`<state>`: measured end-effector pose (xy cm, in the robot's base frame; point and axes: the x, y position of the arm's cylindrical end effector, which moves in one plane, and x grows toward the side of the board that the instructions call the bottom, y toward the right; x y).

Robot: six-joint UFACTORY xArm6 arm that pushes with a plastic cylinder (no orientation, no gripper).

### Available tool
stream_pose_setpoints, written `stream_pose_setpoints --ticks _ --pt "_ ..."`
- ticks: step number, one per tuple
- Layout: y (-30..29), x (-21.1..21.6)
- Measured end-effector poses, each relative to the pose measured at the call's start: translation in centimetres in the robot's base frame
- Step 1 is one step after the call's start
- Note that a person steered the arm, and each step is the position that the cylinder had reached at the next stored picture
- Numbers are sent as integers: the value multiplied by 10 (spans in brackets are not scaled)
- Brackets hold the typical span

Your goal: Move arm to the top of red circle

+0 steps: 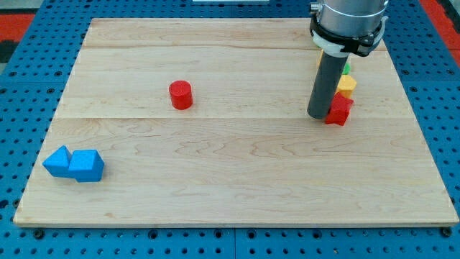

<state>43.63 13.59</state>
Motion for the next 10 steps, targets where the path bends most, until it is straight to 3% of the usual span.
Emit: stream_pose_setpoints --ticks 2,6,8,10 --pt "16 -8" --pt "-78 -11" --pt "-174 -63" --pt "-232 -66"
